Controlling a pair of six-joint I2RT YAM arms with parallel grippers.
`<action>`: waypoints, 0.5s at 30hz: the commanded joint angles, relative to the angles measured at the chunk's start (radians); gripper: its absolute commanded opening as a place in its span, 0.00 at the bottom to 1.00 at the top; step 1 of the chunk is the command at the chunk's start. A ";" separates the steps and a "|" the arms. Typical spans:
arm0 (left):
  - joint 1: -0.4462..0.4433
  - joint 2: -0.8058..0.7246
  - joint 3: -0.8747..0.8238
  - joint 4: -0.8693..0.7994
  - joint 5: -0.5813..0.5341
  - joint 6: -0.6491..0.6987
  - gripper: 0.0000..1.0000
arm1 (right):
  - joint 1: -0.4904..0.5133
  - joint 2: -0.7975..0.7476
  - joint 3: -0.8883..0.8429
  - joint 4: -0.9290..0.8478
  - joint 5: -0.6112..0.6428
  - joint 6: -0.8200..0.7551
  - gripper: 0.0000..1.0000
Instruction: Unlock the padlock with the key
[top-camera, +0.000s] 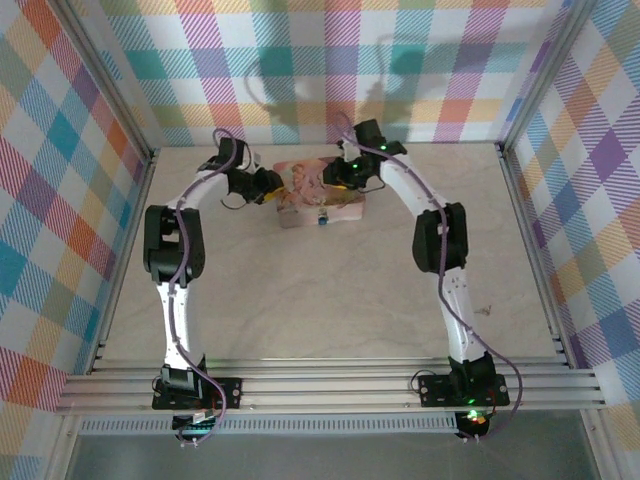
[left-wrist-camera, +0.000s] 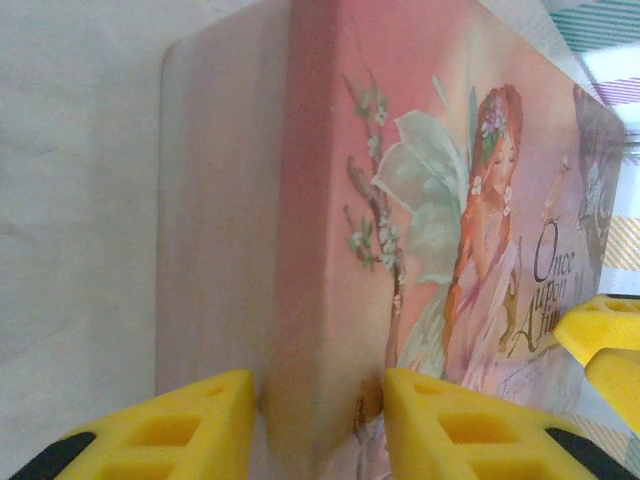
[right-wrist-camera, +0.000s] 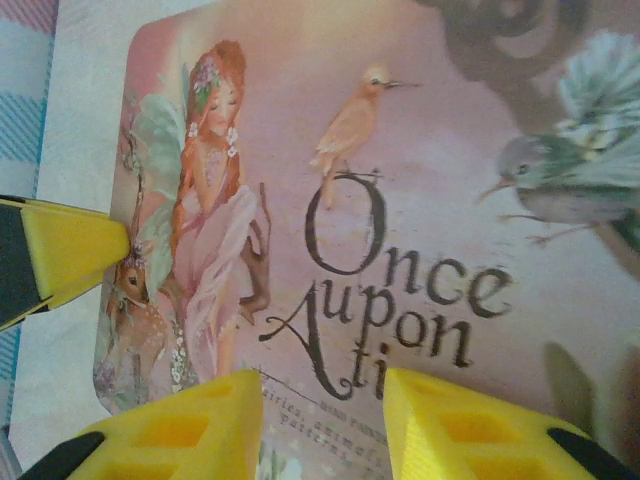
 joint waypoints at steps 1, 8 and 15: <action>0.026 -0.059 -0.084 -0.072 -0.030 0.038 0.38 | 0.064 0.106 0.084 -0.097 -0.069 0.038 0.38; 0.107 -0.142 -0.181 -0.099 -0.039 0.073 0.38 | 0.117 0.131 0.130 -0.035 -0.084 0.091 0.39; 0.124 -0.190 -0.180 -0.155 -0.035 0.122 0.41 | 0.101 0.077 0.205 -0.082 -0.021 0.083 0.50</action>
